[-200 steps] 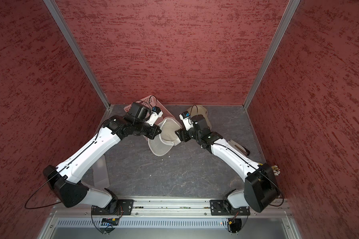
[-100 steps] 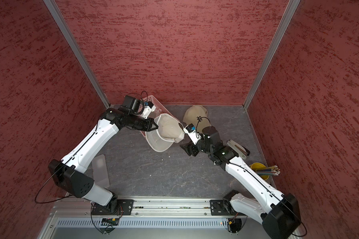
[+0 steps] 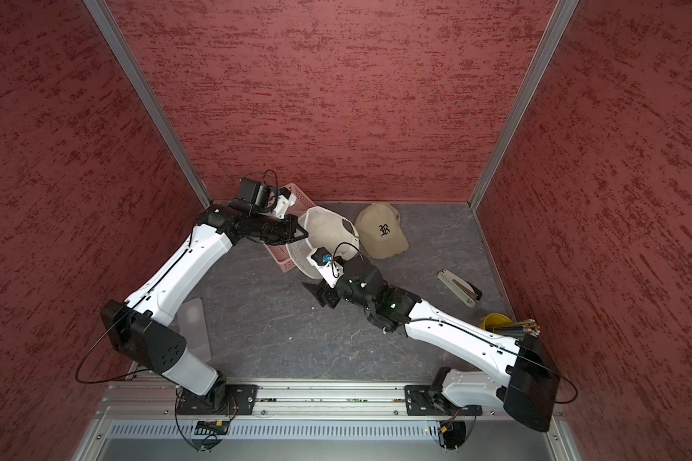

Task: Turn the baseball cap inside out
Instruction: Place the baseball cap at the center of the board.

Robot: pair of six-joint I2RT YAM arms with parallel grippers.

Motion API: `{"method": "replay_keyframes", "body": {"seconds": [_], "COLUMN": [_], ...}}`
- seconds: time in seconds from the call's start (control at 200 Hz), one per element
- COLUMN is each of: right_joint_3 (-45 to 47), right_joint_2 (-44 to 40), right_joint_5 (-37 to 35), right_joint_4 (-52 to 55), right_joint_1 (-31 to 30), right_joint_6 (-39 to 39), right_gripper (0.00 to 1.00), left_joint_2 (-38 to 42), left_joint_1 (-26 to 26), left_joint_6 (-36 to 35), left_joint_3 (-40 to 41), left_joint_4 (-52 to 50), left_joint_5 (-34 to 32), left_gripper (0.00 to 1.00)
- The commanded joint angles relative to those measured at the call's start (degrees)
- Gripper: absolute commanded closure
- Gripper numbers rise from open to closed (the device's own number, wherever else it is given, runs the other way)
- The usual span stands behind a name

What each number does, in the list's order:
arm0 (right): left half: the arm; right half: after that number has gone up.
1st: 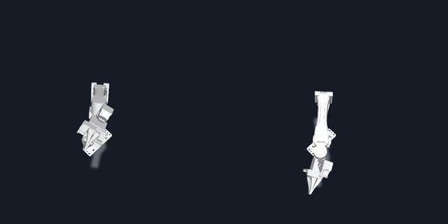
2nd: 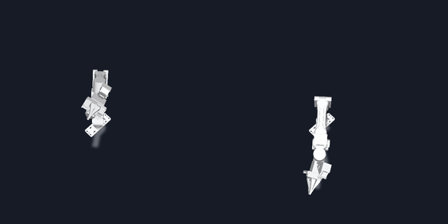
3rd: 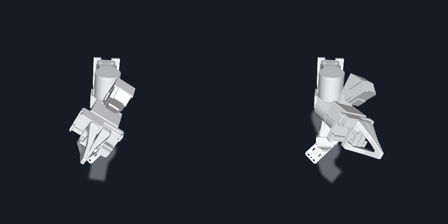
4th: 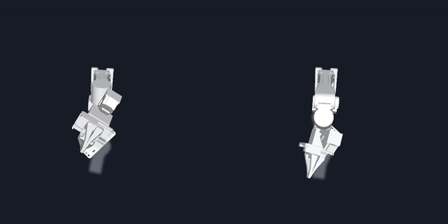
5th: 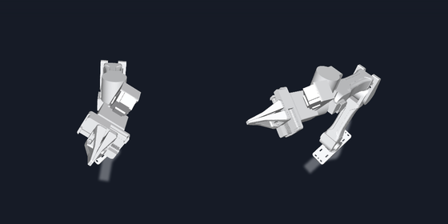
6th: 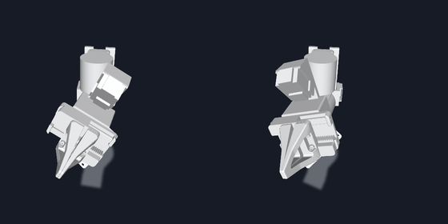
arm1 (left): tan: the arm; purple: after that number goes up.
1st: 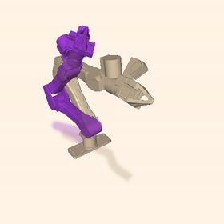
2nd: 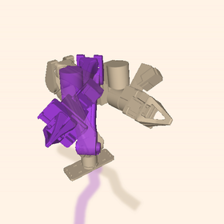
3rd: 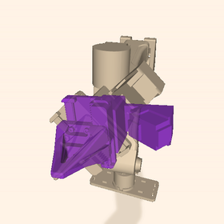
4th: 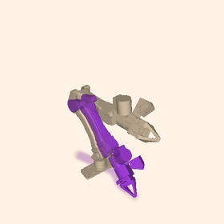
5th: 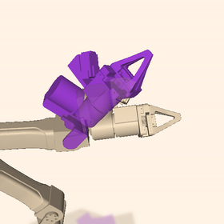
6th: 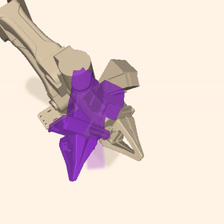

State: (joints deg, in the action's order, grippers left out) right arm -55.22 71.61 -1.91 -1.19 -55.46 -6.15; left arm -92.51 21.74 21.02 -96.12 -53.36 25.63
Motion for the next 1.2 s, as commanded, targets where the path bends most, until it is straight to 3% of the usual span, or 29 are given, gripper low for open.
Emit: {"method": "replay_keyframes", "body": {"seconds": [0.0, 0.521, 0.601, 0.671, 0.751, 0.912, 0.997, 1.097, 1.122, 1.142, 1.192], "right_joint_3": [-3.8, -20.9, -22.4, -23.1, -22.9, -21.7, -21.6, -20.5, -19.7, -19.0, -17.4], "right_joint_2": [2.7, 20.5, 21.7, 22.2, 21.8, 19.4, 17.7, 14.2, 13.0, 12.2, 9.2], "right_joint_5": [-14.5, -36.4, -37.7, -39.0, -39.5, -38.7, -37.7, -32.7, -30.7, -29.0, -25.1], "right_joint_4": [-6.8, -0.1, 1.2, 2.2, 3.2, 6.1, 9.4, 12.7, 12.6, 12.5, 12.7], "right_joint_1": [-3.1, -5.3, -5.3, -5.3, -5.3, -5.1, -4.4, -2.3, -1.5, -0.7, 1.6], "right_joint_6": [-3.7, -7.3, -7.8, -7.6, -6.8, -3.6, -1.1, 3.3, 4.3, 5.1, 8.0], "right_gripper": [0.27, 0.29, 0.4, 0.59, 0.72, 0.88, 0.93, 0.98, 0.98, 0.99, 1.0], "left_joint_2": [0.0, -0.4, 0.1, 0.2, 0.0, -0.6, -0.3, 0.1, 0.1, 0.0, 0.0], "left_joint_1": [-0.7, 0.7, 0.7, 0.7, 0.9, 1.1, 1.5, 1.4, 1.4, 1.3, 1.2], "left_joint_6": [4.7, 9.5, 11.4, 13.5, 14.4, 15.1, 15.1, 14.1, 13.8, 13.6, 13.1], "left_joint_3": [-0.6, -0.5, 0.9, 2.2, 2.3, 2.3, 2.6, 2.3, 2.0, 1.7, 0.8], "left_joint_4": [3.2, 4.2, 6.3, 8.8, 9.8, 12.4, 14.7, 16.5, 16.5, 16.2, 15.3], "left_joint_5": [1.3, 0.2, 1.2, 1.9, 0.9, 1.9, 2.9, 5.1, 5.5, 5.8, 5.5], "left_gripper": [0.92, 0.9, 0.87, 0.86, 0.85, 0.76, 0.6, 0.49, 0.31, 0.04, 0.0]}}
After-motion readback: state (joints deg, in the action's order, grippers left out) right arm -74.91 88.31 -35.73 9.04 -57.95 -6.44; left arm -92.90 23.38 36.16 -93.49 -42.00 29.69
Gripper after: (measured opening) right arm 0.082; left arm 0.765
